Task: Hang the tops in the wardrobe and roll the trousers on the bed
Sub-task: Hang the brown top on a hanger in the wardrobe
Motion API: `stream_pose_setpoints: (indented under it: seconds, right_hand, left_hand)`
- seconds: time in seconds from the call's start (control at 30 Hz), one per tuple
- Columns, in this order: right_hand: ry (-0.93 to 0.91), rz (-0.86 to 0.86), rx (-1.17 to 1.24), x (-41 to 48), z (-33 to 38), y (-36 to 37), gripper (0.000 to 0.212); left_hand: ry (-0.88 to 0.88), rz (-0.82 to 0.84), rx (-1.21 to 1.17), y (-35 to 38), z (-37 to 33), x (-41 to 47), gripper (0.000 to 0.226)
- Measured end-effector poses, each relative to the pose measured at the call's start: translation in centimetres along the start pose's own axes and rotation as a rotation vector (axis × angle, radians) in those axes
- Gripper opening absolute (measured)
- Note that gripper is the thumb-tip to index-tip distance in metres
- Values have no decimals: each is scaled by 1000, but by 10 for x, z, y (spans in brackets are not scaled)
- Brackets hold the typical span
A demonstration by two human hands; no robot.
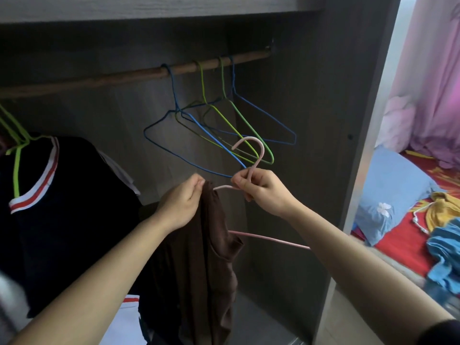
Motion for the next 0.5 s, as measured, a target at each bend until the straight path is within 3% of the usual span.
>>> stream_pose_setpoints:
  seconds: [0.1,0.17,0.27,0.33,0.4,0.5]
  right_hand:
    - [-75,-54,-194,-2,5,0,14]
    - [-135,-90,-338,-6,7,3,24]
    - [-395,-384,-720,-32,16,-5,37]
    - [-562,-481,-782,-54,16,-3,32]
    - [-546,-267,-743,-56,0,12,34]
    - [-221,79,-747,-45,-39,38,61]
  left_hand:
    - [-29,-19,-12,3,1,-1,32]
    - [-60,-49,-13,3,7,0,31]
    - [-152,-76,-126,0,19,3,31]
    - [-235,-99,-244,-6,23,4,43]
    - [-230,-110,-248,-14,19,6,51]
    - [-164,-112,-22,-21,3,10,55]
Point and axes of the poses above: each hand's wrist, its own x-axis towards the middle knuckle, its own y-axis out of the palm, z = x × y, the point moved 7 cm from there along x, towards the middle knuckle, and after that the axes turned 15 degrees about x, right-handed, at the moved point
